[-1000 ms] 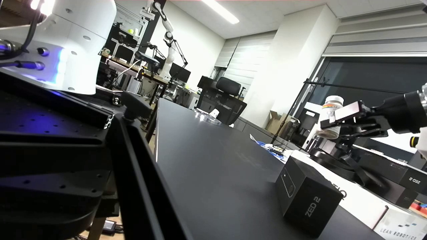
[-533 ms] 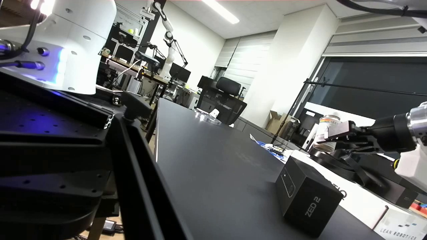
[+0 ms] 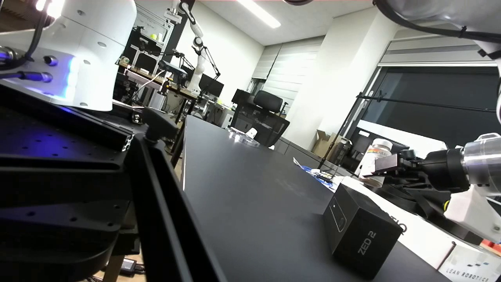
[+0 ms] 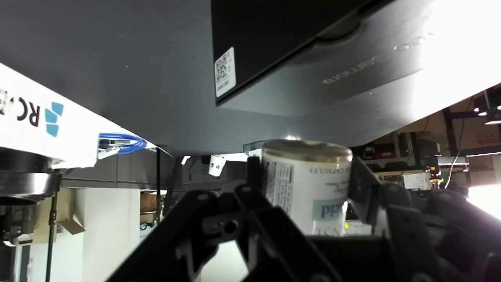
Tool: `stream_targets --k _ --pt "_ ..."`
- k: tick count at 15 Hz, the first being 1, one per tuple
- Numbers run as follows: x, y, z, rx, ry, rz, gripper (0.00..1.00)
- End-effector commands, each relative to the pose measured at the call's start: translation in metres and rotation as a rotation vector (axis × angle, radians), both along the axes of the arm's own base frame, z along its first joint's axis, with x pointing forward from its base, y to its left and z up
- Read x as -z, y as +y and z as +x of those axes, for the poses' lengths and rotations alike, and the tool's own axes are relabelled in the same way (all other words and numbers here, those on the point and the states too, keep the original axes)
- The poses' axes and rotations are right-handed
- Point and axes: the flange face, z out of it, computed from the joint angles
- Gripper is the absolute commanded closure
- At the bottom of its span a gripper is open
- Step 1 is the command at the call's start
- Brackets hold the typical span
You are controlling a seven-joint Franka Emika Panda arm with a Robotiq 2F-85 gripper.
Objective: Pick the bottle and put it on the box
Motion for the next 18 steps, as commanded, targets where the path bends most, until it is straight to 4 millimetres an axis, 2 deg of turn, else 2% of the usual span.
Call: stream_targets --k 1,8,18 --pt "0.009 0.003 0.003 -0.001 -0.004 0.005 0.70" --pt "0.031 0.010 0.002 -0.013 0.016 0.014 0.70" --pt "0.033 0.006 0.002 0.007 0.003 0.025 0.70"
